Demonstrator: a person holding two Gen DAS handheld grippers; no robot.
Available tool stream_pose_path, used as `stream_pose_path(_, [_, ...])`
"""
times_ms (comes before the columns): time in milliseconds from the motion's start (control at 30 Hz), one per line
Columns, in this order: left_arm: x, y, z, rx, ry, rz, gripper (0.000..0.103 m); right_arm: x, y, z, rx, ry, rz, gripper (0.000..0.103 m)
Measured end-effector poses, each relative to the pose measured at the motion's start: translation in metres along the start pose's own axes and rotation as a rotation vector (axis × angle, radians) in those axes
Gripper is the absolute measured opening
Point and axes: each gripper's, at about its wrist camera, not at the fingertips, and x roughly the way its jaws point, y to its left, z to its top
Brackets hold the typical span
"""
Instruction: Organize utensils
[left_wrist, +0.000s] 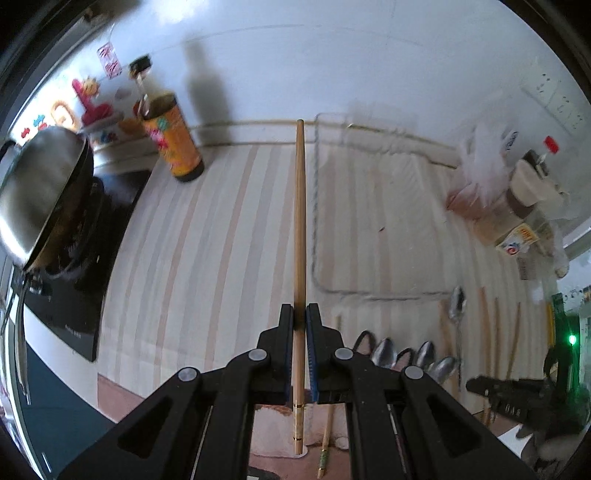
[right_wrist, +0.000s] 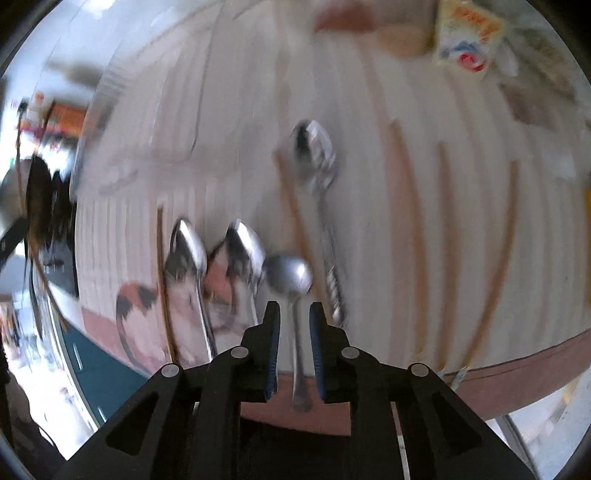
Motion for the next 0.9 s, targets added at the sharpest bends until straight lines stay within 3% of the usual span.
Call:
stream_pose_path(233, [0.022, 0.007, -0.015, -0.018, 0.048, 0.024, 0.004, 0.047, 0.015, -0.022, -0.100, 0.091, -0.169, 0.017])
stream_pose_path(300, [0.028, 0.008, -0.020, -0.020, 0.068, 0.025, 0.004, 0.056, 0.016, -0.025, -0.115, 0.090, -0.177, 0.012])
stream_pose_path(367, [0.033, 0.009, -0.024, -0.024, 0.083, 0.023, 0.004, 0.061, 0.021, -0.029, -0.126, 0.062, -0.228, 0.000])
stream_pose_path(400, [0.035, 0.009, -0.025, -0.024, 0.088, 0.023, 0.004, 0.062, 0.023, -0.032, -0.135, 0.056, -0.251, 0.000])
stream_pose_path(767, [0.023, 0.003, -0.020, 0.006, 0.060, 0.004, 0.004, 0.013, -0.013, -0.060, -0.024, -0.087, -0.123, 0.000])
stream_pose_path(900, [0.019, -0.003, -0.015, 0.030, 0.045, 0.001, 0.004, 0.008, -0.016, -0.058, -0.012, -0.048, -0.074, 0.000])
